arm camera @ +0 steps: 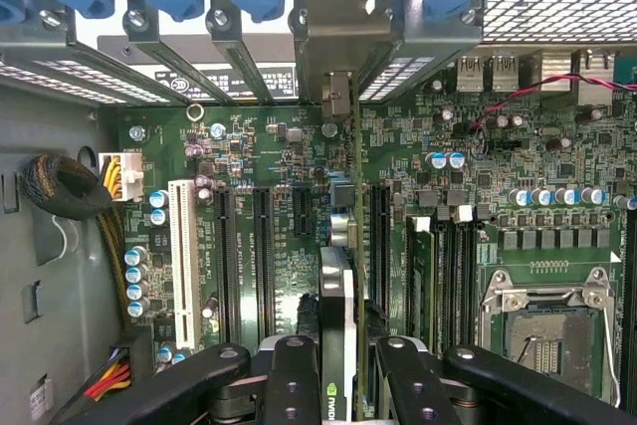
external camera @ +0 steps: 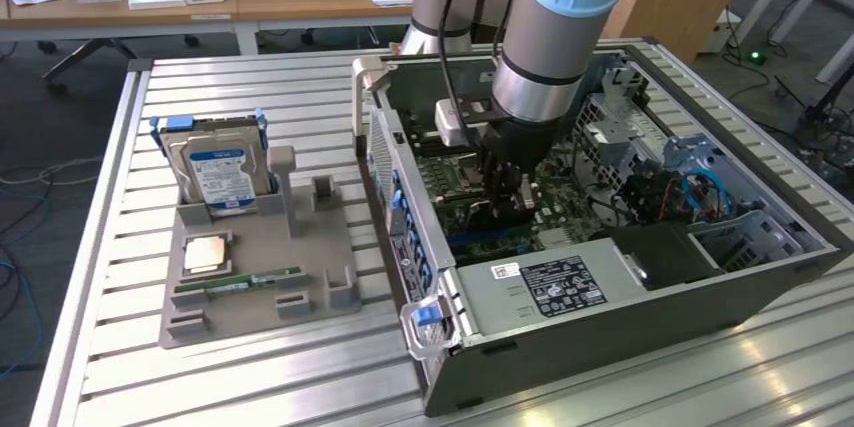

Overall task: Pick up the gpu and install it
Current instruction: 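Insert the gpu into the slot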

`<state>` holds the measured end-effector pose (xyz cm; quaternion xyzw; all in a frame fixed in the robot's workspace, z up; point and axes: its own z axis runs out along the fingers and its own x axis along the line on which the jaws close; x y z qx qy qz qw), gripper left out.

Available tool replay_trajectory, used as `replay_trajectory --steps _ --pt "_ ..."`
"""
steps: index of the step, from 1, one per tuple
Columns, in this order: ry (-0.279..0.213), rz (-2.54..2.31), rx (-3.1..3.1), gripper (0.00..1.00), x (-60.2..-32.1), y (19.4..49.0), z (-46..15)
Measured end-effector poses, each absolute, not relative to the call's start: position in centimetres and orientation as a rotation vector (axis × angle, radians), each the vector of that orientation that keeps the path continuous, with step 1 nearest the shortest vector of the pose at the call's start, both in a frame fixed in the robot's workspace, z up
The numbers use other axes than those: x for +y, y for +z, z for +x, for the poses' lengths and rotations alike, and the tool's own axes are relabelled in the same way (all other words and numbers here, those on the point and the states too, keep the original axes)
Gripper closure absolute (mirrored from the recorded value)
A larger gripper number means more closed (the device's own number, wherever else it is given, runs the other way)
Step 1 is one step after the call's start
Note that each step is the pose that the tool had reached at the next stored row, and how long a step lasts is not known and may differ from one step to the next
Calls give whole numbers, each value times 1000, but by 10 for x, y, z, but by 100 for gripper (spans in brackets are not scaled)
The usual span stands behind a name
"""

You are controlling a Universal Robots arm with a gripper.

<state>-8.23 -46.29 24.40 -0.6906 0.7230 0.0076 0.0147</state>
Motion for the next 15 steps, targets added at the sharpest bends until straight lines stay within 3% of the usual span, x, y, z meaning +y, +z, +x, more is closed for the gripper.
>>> replay_trajectory --steps 15 --pt "24 -2149 2251 73 -463 242 -82"
